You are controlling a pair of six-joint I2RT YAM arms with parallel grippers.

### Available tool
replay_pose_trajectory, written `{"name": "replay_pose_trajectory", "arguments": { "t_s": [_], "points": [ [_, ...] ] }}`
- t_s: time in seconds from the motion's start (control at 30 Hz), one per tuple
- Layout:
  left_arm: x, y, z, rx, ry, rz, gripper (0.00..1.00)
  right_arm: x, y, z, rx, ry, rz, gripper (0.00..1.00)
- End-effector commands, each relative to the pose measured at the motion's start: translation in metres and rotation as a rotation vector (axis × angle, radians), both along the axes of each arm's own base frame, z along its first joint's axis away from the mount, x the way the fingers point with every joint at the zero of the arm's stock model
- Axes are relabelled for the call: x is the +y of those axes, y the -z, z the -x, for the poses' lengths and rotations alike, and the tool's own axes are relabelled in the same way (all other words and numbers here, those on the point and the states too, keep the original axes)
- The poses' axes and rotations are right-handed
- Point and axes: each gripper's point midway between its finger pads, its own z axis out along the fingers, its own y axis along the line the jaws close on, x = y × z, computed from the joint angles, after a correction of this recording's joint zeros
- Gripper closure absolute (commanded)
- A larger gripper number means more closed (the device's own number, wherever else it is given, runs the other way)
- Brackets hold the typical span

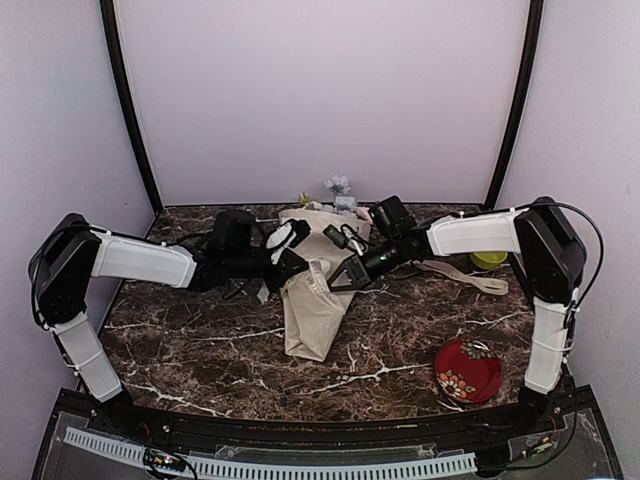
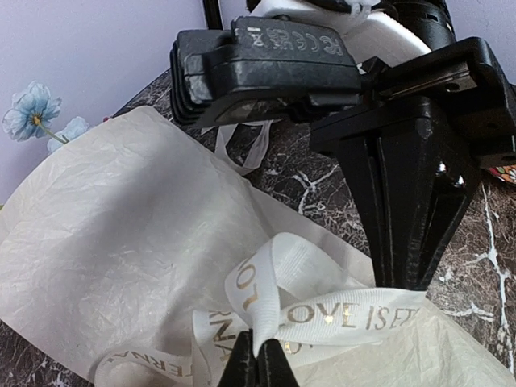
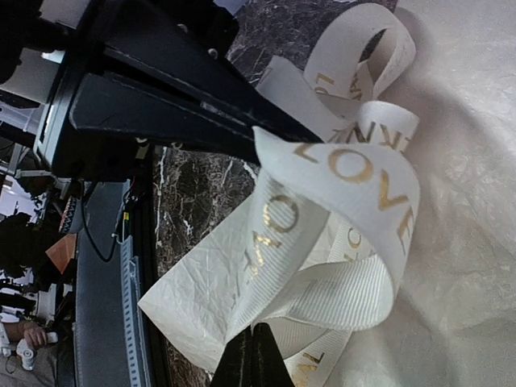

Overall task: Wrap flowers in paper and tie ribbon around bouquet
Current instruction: Cross the ribbon over the folded bouquet.

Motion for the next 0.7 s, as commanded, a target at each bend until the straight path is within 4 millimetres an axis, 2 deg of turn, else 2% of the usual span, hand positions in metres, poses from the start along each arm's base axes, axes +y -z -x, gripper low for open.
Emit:
{"name": "replay_pose_trajectory", "arguments": {
  "t_s": [0.0,0.13,0.37,0.53,0.67],
  "points": [
    [-0.002,-0.005,0.004,-0.003,0.027,0.027,1.00,0.012,-0.004,0.014,0.065,-0.127,-0.083,1.00],
    [-0.004,-0.008,0.006,-0.005,0.041,0.042,1.00,0.016,0.025,0.003,0.125,-0.105,-0.009,1.00],
    [-0.007,-0.006,0.006,0.004,0.053,0.044,1.00,0.021,0.022,0.011,0.170,-0.166,-0.050,0.99],
    [-0.007,-0.001,0.005,0.015,0.051,0.040,1.00,0.014,0.034,-0.008,0.126,-0.052,0.049,0.81],
    [-0.006,0.003,0.003,0.021,0.037,0.032,1.00,-0.001,0.017,-0.031,0.067,0.073,0.041,0.64]
  ]
}}
